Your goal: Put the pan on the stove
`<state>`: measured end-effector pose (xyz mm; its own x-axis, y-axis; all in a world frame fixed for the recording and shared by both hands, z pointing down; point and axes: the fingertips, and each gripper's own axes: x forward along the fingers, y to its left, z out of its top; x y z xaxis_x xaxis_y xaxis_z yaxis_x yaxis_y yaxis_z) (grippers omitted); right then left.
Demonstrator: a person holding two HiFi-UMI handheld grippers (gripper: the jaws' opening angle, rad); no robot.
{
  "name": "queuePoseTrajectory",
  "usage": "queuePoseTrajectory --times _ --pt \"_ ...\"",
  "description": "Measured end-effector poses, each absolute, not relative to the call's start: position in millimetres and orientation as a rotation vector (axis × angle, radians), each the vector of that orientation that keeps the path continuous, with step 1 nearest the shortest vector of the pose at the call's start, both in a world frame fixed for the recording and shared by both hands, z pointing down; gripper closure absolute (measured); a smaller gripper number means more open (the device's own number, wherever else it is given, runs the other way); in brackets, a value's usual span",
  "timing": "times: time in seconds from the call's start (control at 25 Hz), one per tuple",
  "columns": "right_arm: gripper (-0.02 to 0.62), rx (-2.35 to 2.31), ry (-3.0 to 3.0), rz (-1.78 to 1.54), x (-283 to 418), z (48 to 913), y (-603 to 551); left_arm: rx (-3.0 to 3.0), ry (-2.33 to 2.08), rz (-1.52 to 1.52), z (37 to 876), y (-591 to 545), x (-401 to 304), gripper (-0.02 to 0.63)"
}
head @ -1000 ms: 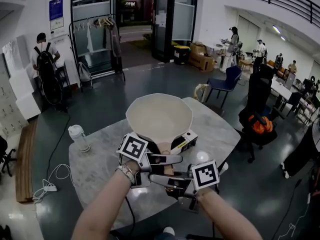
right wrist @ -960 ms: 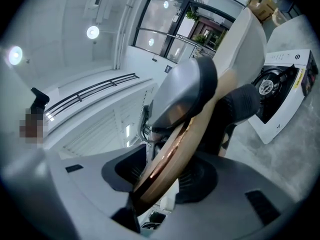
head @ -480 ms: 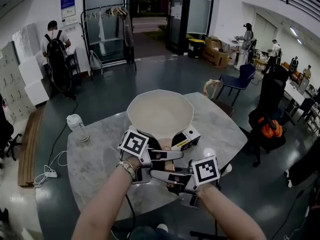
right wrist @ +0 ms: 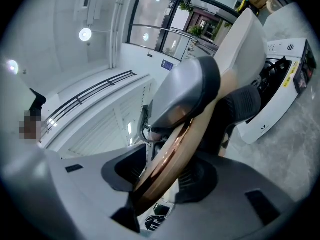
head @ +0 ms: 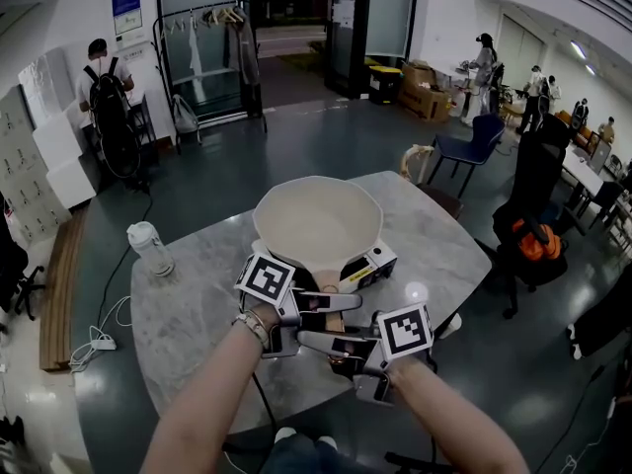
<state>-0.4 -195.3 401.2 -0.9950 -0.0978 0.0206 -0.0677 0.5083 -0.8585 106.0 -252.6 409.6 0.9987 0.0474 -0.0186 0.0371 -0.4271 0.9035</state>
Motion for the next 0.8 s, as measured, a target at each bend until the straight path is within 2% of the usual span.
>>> queuePoseTrajectory --times 0.8 --pt "0.413 -0.137 2.693 -1.577 -11.2 425.9 -198.2 1.996 0.066 0.0 434.7 -256.6 95.5 0.411"
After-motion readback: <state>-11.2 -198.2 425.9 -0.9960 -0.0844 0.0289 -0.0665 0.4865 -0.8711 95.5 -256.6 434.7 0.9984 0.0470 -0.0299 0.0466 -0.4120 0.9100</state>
